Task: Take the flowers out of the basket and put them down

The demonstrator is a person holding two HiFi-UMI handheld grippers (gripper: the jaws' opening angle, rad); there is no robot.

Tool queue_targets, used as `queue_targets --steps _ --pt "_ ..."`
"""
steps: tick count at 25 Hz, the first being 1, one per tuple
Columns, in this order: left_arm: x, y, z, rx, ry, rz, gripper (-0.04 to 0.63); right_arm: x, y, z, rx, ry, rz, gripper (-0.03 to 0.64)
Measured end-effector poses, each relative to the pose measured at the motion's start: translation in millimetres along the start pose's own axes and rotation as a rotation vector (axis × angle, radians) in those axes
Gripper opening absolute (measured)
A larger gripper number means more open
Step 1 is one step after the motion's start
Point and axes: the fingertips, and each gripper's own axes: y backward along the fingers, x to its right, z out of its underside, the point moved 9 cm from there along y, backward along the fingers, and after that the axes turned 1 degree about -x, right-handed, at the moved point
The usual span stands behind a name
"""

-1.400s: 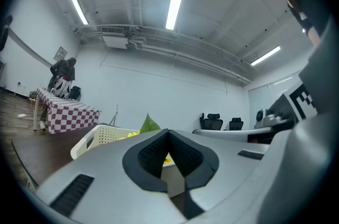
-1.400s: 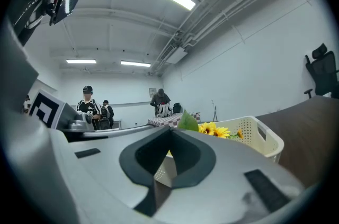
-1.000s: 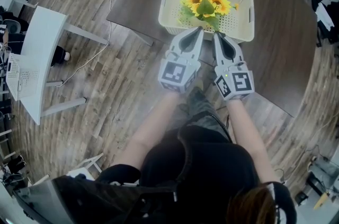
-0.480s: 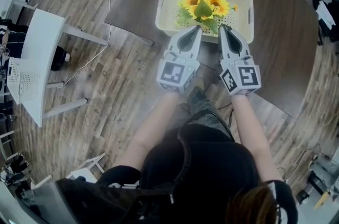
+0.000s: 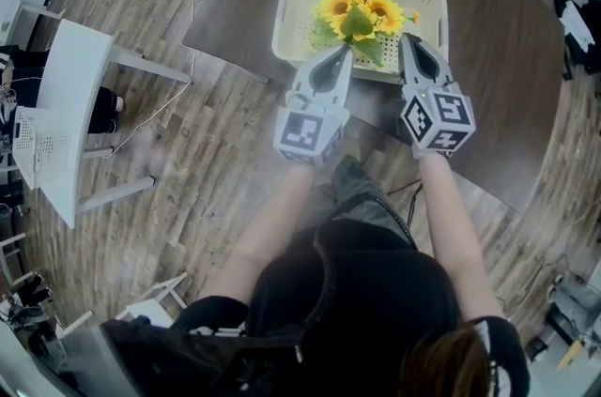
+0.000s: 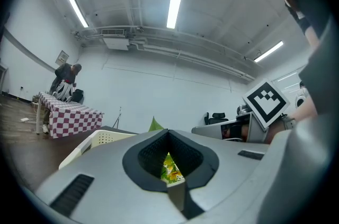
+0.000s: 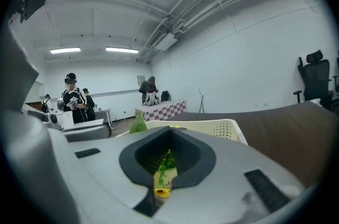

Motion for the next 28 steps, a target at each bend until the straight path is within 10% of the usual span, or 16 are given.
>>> queue_targets --steps 28 --pt "-5 -12 -8 0.014 -0.009 -0.024 0.006 42 -66 -6 -0.427 -0.026 0.000 0.103"
